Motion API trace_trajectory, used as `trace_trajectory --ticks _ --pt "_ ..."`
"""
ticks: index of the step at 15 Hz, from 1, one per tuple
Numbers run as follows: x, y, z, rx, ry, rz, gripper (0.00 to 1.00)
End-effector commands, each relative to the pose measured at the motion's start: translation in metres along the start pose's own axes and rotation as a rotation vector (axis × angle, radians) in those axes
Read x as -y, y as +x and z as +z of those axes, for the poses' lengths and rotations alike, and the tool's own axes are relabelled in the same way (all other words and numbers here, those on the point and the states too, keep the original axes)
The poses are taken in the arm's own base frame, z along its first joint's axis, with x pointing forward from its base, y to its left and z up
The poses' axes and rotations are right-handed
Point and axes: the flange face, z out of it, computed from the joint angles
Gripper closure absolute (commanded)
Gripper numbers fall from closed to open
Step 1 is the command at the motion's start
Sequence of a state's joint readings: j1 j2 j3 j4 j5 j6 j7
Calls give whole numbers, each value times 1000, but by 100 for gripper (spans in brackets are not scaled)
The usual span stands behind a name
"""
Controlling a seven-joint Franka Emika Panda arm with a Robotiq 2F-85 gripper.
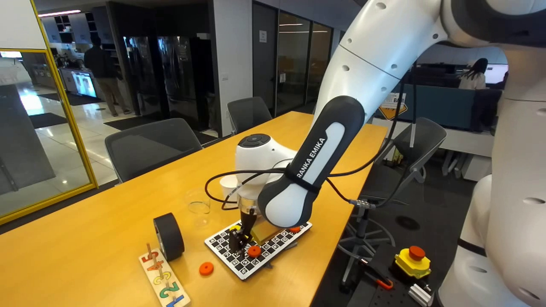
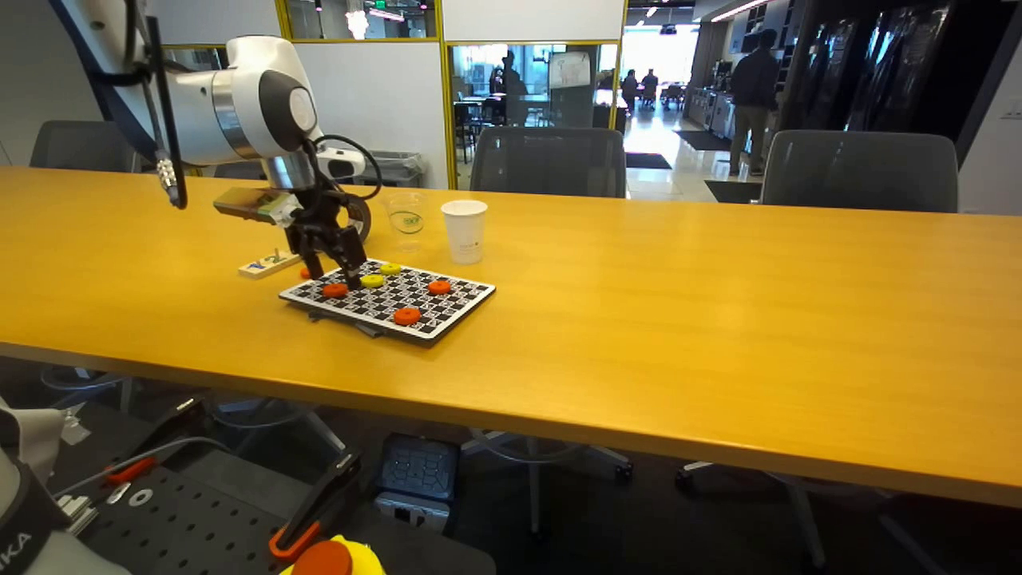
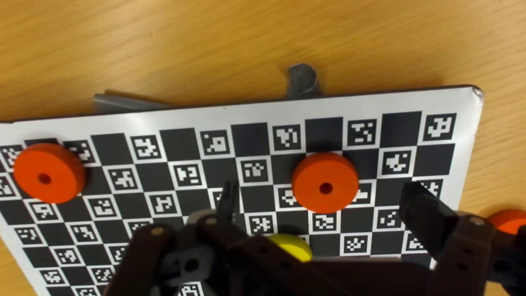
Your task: Divide the rings equally and put some in the clear cup and the rest in the white cup
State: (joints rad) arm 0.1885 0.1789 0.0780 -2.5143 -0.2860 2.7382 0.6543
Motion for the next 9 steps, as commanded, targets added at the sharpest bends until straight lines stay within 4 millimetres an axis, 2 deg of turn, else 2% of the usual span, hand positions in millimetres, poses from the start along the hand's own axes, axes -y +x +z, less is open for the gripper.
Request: trace_trajectory --ticks 1,5,9 --pt "3 14 6 -21 1 27 0" --pt "-1 18 11 -7 -2 34 0" --pt "-1 14 6 -1 -2 32 0"
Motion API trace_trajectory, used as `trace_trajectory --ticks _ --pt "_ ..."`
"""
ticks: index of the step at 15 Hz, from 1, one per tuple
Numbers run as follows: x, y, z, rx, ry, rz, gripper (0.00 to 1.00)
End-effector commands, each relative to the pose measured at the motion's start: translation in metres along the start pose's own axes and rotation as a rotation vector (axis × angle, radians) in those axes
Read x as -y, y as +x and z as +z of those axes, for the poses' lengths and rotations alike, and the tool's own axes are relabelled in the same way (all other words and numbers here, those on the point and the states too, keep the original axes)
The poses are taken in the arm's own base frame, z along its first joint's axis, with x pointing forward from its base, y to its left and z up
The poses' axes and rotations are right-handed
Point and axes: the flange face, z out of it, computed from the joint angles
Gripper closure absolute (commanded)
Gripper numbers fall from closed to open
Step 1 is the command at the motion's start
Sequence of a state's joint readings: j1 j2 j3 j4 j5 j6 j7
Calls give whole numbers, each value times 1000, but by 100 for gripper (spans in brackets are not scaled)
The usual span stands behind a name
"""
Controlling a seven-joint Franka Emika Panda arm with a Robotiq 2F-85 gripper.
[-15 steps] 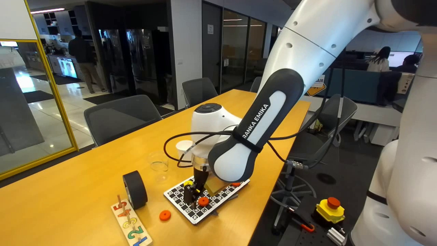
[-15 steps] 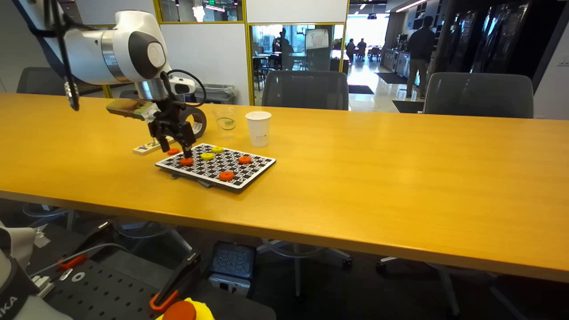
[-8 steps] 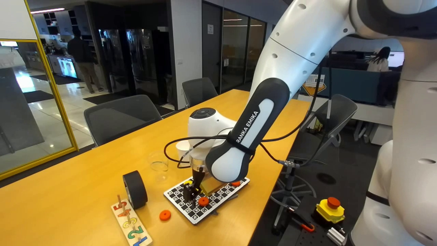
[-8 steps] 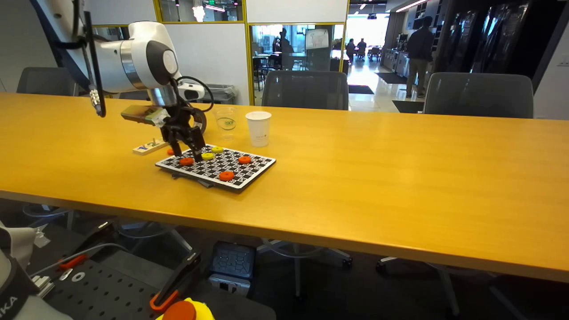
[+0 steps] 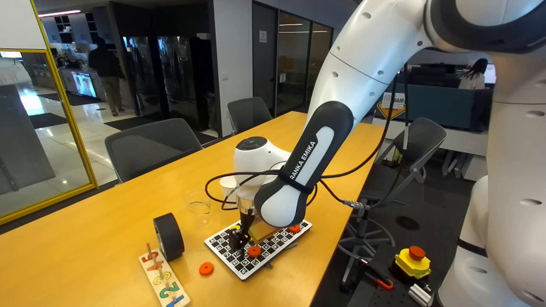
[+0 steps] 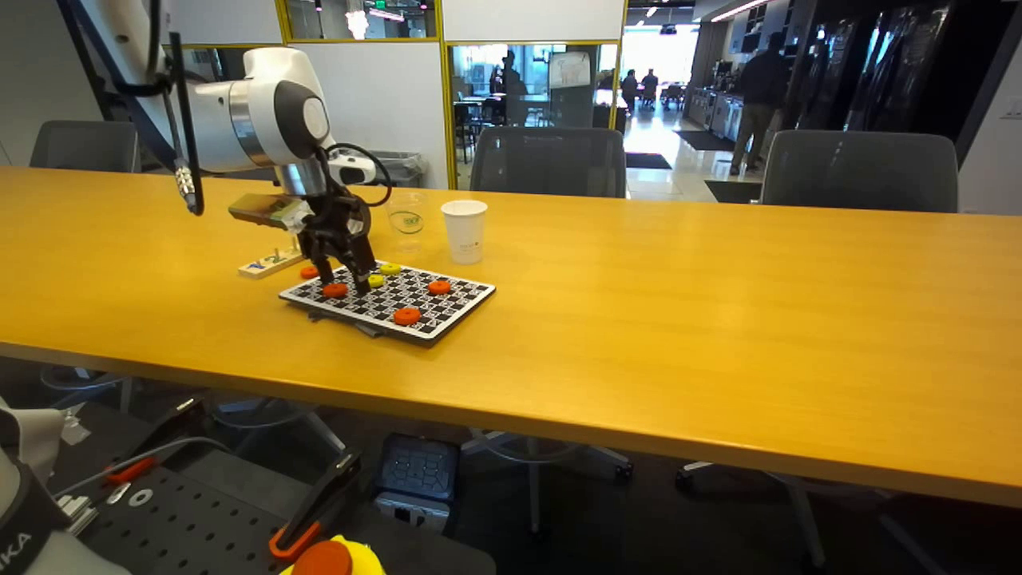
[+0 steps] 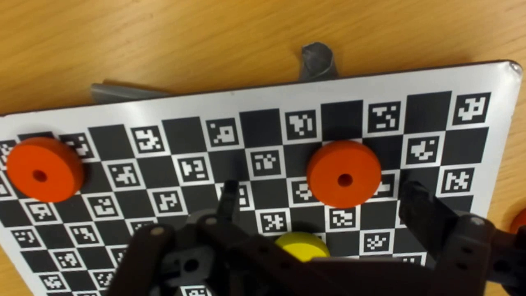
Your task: Divide the rings equally and put some in the clear cup and the rest in the white cup
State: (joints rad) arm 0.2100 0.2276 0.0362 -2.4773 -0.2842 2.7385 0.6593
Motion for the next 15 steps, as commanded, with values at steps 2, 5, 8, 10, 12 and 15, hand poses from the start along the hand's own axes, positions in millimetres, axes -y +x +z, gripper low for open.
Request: trace_trajectory --ticks 2,5,8,10,12,15 --pt "4 2 -7 -9 12 5 0" --pt "3 1 -6 -5 11 4 4" --pt "3 0 -6 16 -1 -4 30" --pt "4 -2 -8 34 1 -11 47" --pt "5 -3 -12 49 0 -14 63" --pt "3 -4 -18 75 -20 -24 78"
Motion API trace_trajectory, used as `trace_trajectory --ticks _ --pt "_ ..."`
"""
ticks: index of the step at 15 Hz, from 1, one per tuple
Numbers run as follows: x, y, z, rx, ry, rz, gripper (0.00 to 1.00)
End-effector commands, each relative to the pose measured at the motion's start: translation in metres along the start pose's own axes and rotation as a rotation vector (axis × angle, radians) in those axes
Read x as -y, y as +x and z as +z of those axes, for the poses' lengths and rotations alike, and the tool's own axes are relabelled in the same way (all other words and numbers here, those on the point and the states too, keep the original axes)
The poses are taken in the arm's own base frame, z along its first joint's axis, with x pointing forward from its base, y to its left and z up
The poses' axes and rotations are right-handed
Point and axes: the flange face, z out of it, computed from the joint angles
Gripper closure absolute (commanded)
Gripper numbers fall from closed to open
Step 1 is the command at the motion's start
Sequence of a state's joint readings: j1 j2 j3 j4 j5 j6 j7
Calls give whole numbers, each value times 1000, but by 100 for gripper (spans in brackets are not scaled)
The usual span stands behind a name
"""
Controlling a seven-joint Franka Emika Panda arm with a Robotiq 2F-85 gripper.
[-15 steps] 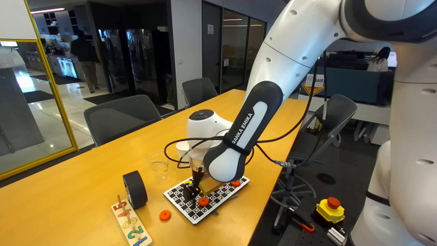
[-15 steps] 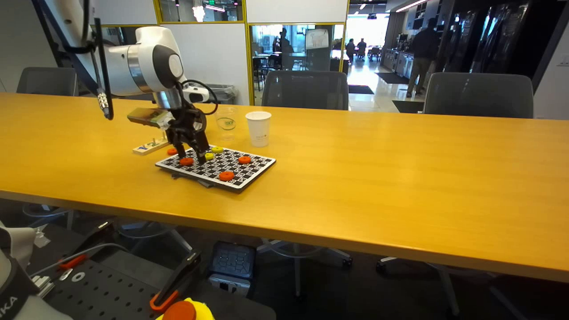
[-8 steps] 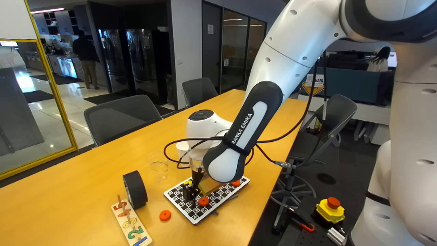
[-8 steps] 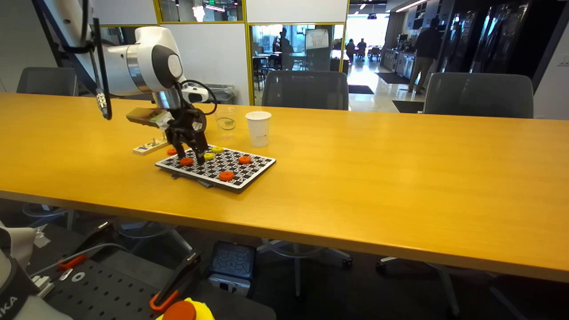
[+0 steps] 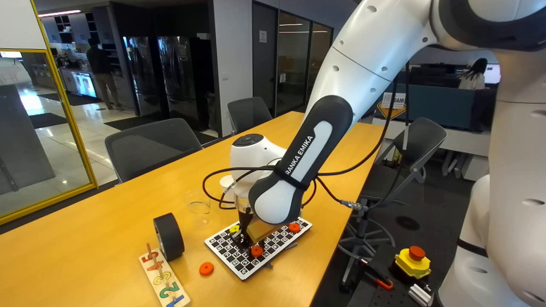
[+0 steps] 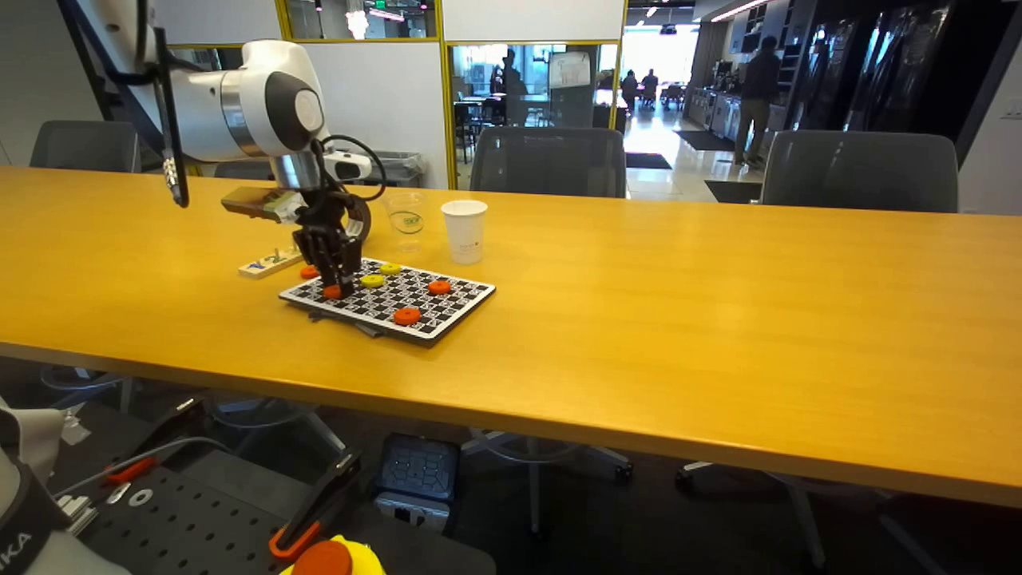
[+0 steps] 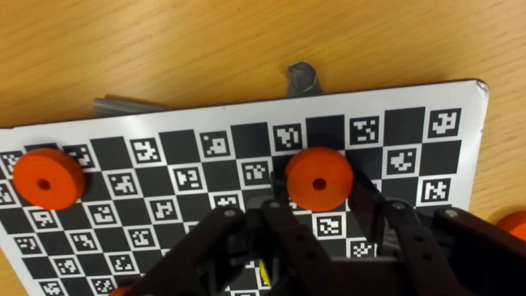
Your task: Divide the rings equally and put some in the clear cup and the rest in the white cup
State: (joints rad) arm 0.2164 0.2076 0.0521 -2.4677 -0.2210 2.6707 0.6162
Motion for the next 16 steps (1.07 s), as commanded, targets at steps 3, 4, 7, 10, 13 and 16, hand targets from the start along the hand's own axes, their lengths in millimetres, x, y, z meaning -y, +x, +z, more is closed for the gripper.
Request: trace_trajectory --ticks 3,4,7,10,13,16 --pt "-8 0 -20 49 -44 -25 78" --pt "-12 5 -34 44 -44 -32 78" --pt "-17 23 -72 -1 -43 -38 79" --pt "-26 55 -115 -105 -6 -41 79" --pt "-36 86 -138 -178 24 -55 79" --pt "-49 119 -144 -210 37 -66 79"
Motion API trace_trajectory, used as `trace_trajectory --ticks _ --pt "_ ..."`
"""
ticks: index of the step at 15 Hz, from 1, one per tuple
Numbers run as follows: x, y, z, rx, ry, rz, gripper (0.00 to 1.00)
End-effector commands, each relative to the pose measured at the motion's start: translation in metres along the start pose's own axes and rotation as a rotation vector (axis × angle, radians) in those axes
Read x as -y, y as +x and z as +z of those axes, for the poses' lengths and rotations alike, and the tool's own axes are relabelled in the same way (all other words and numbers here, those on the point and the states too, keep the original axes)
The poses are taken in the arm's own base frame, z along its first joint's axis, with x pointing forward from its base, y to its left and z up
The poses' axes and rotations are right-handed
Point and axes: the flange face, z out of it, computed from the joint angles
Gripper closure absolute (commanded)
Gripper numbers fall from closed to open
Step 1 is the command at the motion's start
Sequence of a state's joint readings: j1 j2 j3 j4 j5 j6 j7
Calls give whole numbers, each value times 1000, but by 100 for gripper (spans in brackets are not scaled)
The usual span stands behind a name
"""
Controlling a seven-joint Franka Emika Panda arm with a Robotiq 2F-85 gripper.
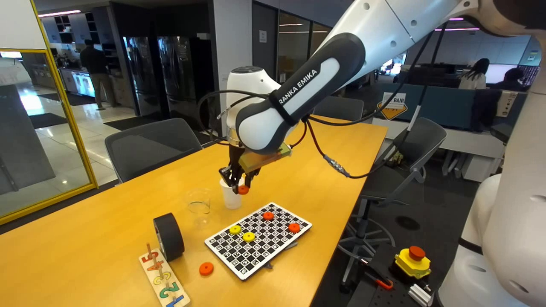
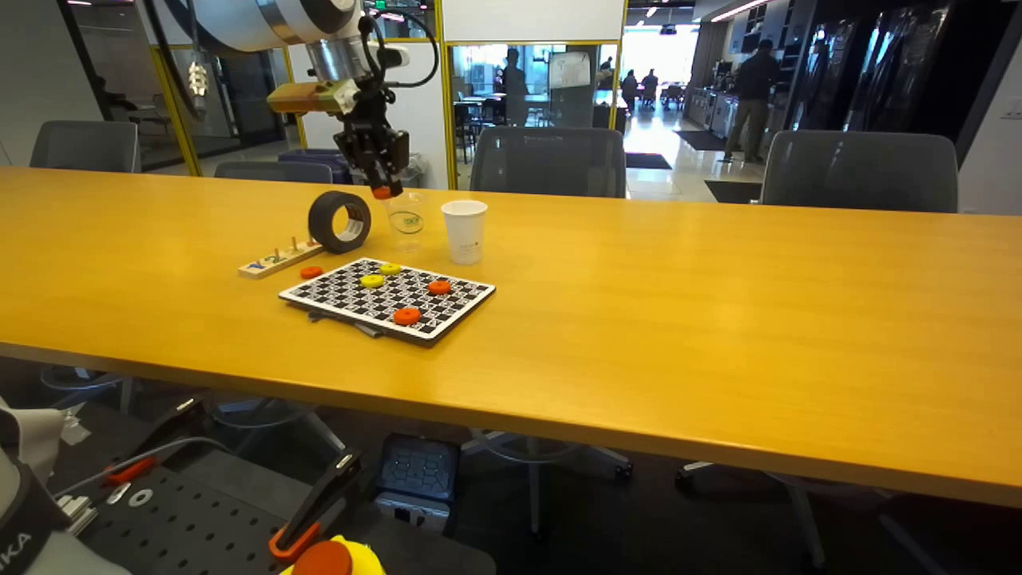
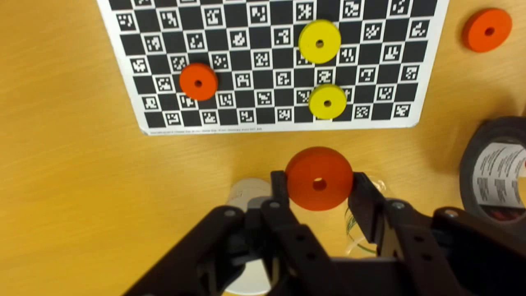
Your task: Divide the rings equally and put some in the clear cup and the rest in the white cup
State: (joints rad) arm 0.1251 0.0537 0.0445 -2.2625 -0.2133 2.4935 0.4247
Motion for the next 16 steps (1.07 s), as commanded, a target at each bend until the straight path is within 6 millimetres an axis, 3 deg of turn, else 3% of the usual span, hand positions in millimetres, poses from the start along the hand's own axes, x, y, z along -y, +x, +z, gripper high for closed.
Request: trace_trajectory --ticks 1,8,16 --pt "-13 43 0 -39 28 -21 79" --pt "-24 99 35 -22 65 -55 79" --pt "-49 141 64 -23 91 -43 79"
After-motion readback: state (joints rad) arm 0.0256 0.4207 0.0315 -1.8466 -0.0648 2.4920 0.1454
